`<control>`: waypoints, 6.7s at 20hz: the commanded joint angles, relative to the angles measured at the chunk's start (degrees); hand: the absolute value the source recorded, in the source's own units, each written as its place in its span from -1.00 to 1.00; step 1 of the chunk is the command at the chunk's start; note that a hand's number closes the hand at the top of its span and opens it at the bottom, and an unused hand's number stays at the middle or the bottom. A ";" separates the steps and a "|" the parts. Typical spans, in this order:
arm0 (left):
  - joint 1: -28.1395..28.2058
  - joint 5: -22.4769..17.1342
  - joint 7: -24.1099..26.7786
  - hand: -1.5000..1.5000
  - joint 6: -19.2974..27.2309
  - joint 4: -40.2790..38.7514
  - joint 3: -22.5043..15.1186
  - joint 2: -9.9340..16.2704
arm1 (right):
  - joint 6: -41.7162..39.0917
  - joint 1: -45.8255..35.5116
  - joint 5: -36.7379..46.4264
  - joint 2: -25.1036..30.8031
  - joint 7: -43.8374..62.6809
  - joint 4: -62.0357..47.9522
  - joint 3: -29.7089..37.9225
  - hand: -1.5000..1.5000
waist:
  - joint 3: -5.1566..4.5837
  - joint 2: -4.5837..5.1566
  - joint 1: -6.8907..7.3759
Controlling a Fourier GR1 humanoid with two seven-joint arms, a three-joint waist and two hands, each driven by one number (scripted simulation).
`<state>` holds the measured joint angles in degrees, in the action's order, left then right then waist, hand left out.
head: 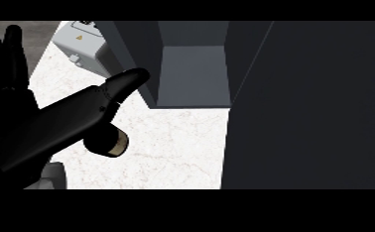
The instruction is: Pick up the wine, place it into the cabinet and close the cabinet
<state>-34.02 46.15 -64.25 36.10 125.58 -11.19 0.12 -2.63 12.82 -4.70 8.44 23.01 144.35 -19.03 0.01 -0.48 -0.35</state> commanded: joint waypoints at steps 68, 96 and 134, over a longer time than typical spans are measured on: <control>40.03 -55.72 67.16 -1.00 -16.02 -38.13 24.99 0.15 | 8.33 -3.61 0.30 5.32 10.63 16.24 -3.85 -1.00 | -0.07 0.27 -0.74; 36.58 -84.21 96.56 -1.00 -20.94 -62.32 19.38 -0.12 | 8.75 -0.32 1.57 5.15 7.45 14.67 -7.29 -1.00 | -0.07 0.21 -0.65; 41.68 -73.16 101.08 1.00 -39.98 -49.17 3.14 7.16 | 6.16 -0.15 -0.30 4.03 3.69 10.54 -3.10 -1.00 | 0.03 0.17 0.17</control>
<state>5.20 -27.79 38.90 -4.30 69.36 -5.94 7.20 2.74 9.52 -3.68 12.62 23.01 144.14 -21.17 0.03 -0.35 -0.42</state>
